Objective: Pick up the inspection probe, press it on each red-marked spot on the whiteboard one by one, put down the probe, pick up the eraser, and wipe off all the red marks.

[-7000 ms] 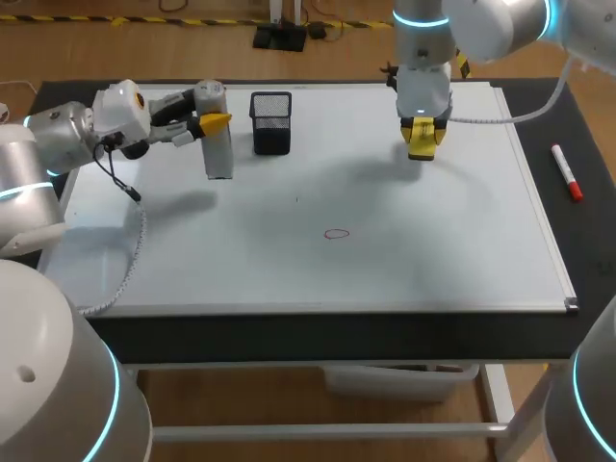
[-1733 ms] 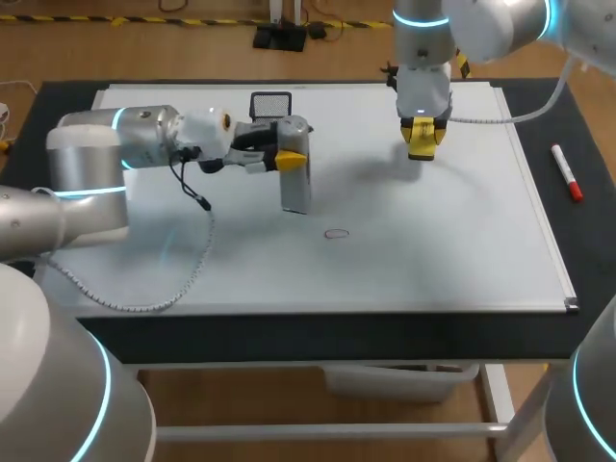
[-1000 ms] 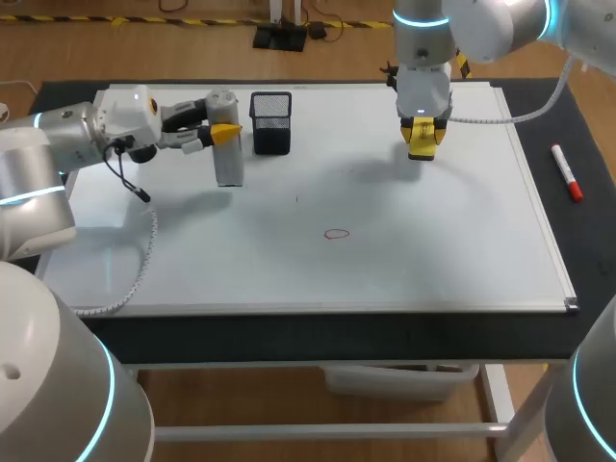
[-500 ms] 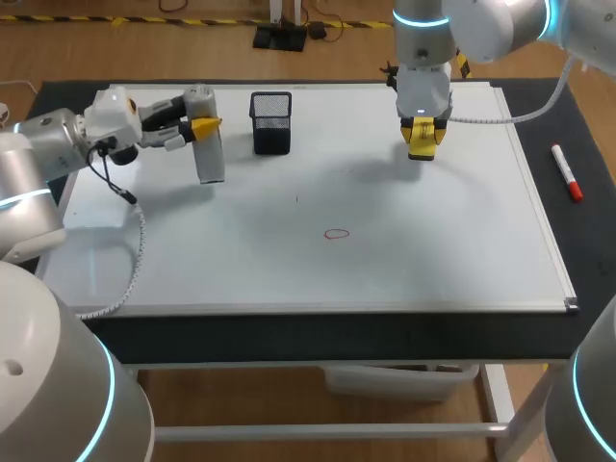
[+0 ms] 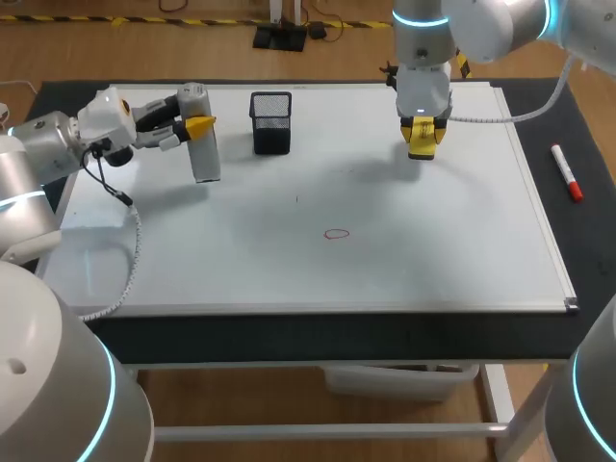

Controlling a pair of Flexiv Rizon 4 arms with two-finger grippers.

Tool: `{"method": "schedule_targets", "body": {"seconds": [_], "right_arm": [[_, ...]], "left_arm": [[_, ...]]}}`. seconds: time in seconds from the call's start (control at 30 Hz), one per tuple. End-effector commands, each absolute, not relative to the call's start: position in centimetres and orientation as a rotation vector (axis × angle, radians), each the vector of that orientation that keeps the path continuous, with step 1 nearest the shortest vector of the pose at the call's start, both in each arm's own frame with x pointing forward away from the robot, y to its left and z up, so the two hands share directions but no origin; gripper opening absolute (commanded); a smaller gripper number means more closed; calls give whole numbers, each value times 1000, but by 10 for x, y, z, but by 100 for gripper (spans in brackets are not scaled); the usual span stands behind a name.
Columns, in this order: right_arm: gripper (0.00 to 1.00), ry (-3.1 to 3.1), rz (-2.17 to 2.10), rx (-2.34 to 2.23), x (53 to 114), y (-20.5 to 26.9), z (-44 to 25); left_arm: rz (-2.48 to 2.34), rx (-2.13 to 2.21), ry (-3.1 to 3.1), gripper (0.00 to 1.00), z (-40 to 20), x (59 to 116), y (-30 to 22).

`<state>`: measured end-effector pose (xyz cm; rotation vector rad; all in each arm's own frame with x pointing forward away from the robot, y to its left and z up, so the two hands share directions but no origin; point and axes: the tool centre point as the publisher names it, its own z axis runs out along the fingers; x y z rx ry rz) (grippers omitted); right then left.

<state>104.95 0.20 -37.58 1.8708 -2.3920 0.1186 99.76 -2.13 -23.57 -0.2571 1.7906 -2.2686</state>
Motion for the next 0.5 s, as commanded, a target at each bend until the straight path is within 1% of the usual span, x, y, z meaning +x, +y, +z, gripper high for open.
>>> {"method": "schedule_targets", "body": {"seconds": [0.03,0.5], "right_arm": [[0,-2395,148,1898,1030,9,-362],[0,-2307,101,2046,966,74,-359]], "left_arm": [[-2265,-260,1789,0,-234,997,-22],[-2265,-260,1789,0,-234,997,-22]]}}
